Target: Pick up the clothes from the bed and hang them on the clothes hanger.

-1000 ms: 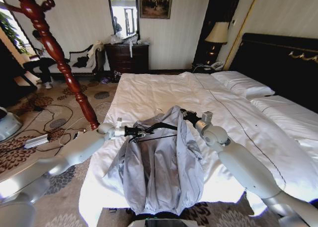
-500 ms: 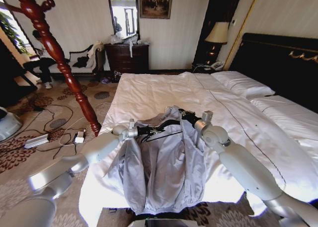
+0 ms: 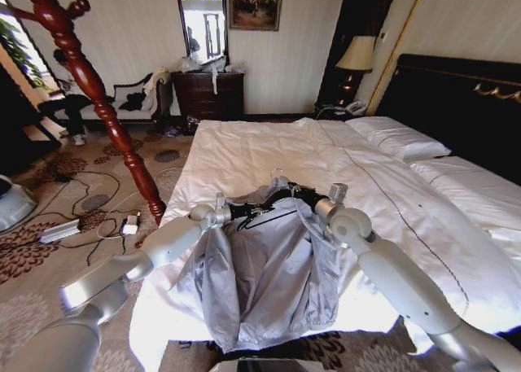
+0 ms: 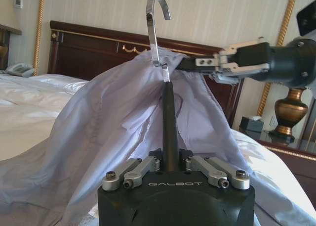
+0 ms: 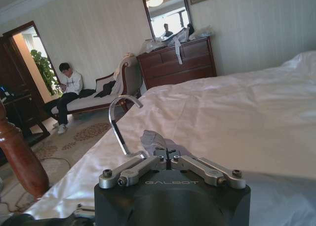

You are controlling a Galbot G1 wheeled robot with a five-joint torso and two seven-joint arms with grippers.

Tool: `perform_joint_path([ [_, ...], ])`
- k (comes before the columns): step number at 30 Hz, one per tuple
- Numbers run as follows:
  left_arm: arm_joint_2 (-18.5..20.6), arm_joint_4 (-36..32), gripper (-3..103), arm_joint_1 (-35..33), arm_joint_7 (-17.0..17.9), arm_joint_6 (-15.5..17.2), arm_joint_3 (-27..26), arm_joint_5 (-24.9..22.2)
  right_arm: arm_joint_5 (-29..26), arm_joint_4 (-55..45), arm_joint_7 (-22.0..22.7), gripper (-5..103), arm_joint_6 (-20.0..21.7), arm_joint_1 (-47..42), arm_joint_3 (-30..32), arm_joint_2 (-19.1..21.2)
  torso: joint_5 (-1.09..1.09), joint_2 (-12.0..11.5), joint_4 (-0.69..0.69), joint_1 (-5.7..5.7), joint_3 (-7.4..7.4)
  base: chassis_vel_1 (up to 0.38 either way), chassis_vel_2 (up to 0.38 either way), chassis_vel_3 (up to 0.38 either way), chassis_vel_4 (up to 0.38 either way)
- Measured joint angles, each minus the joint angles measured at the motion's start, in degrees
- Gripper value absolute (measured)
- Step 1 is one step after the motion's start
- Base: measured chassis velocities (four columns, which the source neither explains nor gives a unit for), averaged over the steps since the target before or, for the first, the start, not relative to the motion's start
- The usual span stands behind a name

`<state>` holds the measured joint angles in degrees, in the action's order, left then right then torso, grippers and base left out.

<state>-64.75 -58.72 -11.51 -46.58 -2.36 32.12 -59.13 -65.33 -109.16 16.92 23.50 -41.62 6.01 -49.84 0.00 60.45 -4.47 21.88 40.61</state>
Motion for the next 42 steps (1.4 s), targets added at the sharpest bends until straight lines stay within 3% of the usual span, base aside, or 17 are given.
perform_joint_path([
  [6, -0.5, 0.5, 16, 0.0, 0.8, -0.1, 0.0, -0.7, -6.8, -3.0, 3.8, 0, 0.7, -0.3, 0.8, -1.0, -0.01, 0.0, 0.01, 0.0, 0.0, 0.0, 0.0, 0.0, 0.0],
  [15, -1.4, 0.2, 16, 0.1, 2.9, -0.1, -0.1, -2.3, -21.3, -3.7, 12.7, 0, 0.7, 1.6, 3.2, -5.2, 0.0, 0.0, 0.01, 0.0, 0.0, 0.0, 0.0, 0.0, 0.0],
  [21, -1.0, -1.3, 16, -0.8, 3.7, -0.1, -1.0, -3.5, -17.3, -3.7, 11.8, -3, 2.0, 0.2, 2.0, -4.7, 0.0, 0.0, 0.0, 0.0, 0.0, 0.0, 0.0, 0.0, 0.0],
  [23, -0.9, -1.7, 16, -1.1, 3.8, -0.1, -1.2, -3.7, -16.4, -3.9, 11.4, 1, 2.3, 0.1, 1.8, -4.6, 0.0, 0.0, 0.0, 0.0, 0.0, 0.0, 0.0, 0.0, 0.0],
  [25, -0.8, -2.3, 16, -1.6, 4.1, -0.3, -1.5, -3.9, -14.7, -4.7, 10.5, 12, 2.8, 0.1, 1.3, -4.0, 0.0, 0.0, 0.01, 0.0, 0.0, 0.0, 0.0, 0.0, 0.0],
  [27, -0.8, -2.3, 16, -1.7, 4.4, -0.4, -1.7, -3.9, -14.3, -5.1, 10.3, 12, 2.9, 0.1, 1.2, -3.7, 0.0, 0.0, 0.0, 0.0, 0.0, 0.0, 0.0, 0.0, 0.0],
  [31, -0.6, -2.5, 16, -2.2, 5.1, -0.6, -2.6, -4.4, -13.7, -7.1, 10.2, 33, 3.7, -1.2, 1.3, -2.8, -0.01, 0.0, 0.01, 0.0, 0.0, 0.0, 0.0, 0.0, 0.0],
  [33, -0.4, -2.6, 16, -2.3, 5.3, -0.6, -2.7, -4.5, -13.5, -7.6, 10.2, 33, 3.9, -2.0, 1.7, -2.5, 0.0, 0.0, 0.02, 0.0, 0.0, 0.0, 0.0, 0.0, 0.0],
  [37, 0.0, -2.8, 16, -2.3, 5.7, -0.6, -2.9, -5.2, -13.0, -9.4, 9.8, 49, 4.2, -5.5, 4.8, -1.3, 0.01, 0.0, -0.01, 0.0, 0.0, 0.0, 0.0, 0.0, 0.0],
  [39, 0.2, -2.8, 16, -2.2, 5.8, -0.6, -3.0, -5.4, -10.9, -10.3, 9.0, 55, 4.1, -7.7, 7.7, -0.1, 0.0, 0.0, 0.0, 0.0, 0.0, 0.0, 0.0, 0.0, 0.0],
  [40, 0.4, -2.8, 16, -2.1, 5.8, -0.6, -3.0, -5.5, -7.6, -10.8, 7.3, 66, 3.8, -10.1, 9.9, 1.2, 0.01, 0.0, 0.01, 0.0, 0.0, 0.0, 0.0, 0.0, 0.0],
  [42, 0.5, -3.0, 16, -2.1, 5.9, -0.6, -3.0, -5.6, -4.4, -11.0, 5.8, 66, 3.4, -12.0, 11.6, 2.4, 0.02, 0.0, 0.01, 0.0, 0.0, 0.0, 0.0, 0.0, 0.0],
])
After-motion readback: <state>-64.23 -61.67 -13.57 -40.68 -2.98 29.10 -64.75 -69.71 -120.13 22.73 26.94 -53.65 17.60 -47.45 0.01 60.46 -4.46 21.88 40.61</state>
